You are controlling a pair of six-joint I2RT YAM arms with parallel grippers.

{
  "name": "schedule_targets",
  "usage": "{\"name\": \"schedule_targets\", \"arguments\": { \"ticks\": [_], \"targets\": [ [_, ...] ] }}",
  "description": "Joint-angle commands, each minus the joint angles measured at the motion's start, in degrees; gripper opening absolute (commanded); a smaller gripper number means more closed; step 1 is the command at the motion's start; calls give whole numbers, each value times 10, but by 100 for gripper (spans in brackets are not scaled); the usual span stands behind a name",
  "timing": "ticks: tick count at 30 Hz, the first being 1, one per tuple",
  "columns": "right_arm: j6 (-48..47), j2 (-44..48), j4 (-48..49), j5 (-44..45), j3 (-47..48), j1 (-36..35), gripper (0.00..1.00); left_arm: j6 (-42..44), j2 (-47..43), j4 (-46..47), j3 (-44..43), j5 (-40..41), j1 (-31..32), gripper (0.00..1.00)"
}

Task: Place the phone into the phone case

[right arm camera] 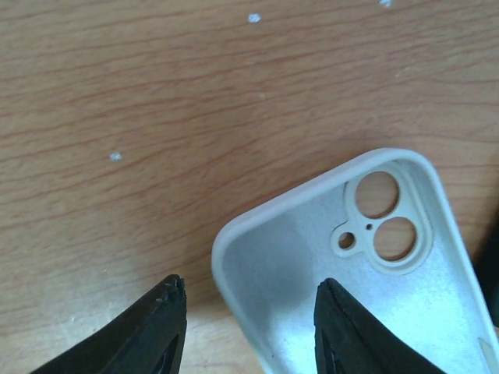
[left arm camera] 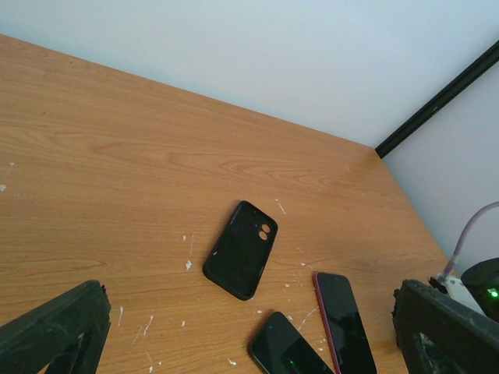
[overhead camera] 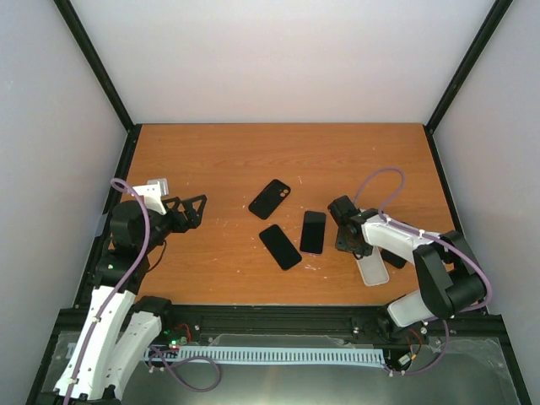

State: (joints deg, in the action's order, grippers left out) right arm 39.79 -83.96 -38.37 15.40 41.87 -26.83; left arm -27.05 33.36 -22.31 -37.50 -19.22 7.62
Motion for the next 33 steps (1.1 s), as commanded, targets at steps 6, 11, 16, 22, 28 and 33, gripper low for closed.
{"name": "schedule_targets", "arguments": {
  "ticks": [6, 11, 16, 22, 28, 33],
  "targets": [
    [-17, -25, 20, 37, -1, 12, 34, 11, -12, 10, -2, 22, -5, 100],
    [-43, -21, 47, 1, 1, 12, 9, 11, -9, 6, -4, 35, -5, 99],
    [-35, 1, 70, -79, 2, 10, 3, 13, -8, 6, -3, 36, -5, 100],
    [22, 37, 116, -180, 25, -52, 3, 10, -3, 2, -4, 42, -5, 100],
    [92, -11, 191, -229, 91, -179, 3, -11, 30, -32, -24, 81, -5, 100],
    [91, -110, 260, -231, 177, -274, 3, -36, 58, -88, -72, 81, -5, 99]
  ]
}}
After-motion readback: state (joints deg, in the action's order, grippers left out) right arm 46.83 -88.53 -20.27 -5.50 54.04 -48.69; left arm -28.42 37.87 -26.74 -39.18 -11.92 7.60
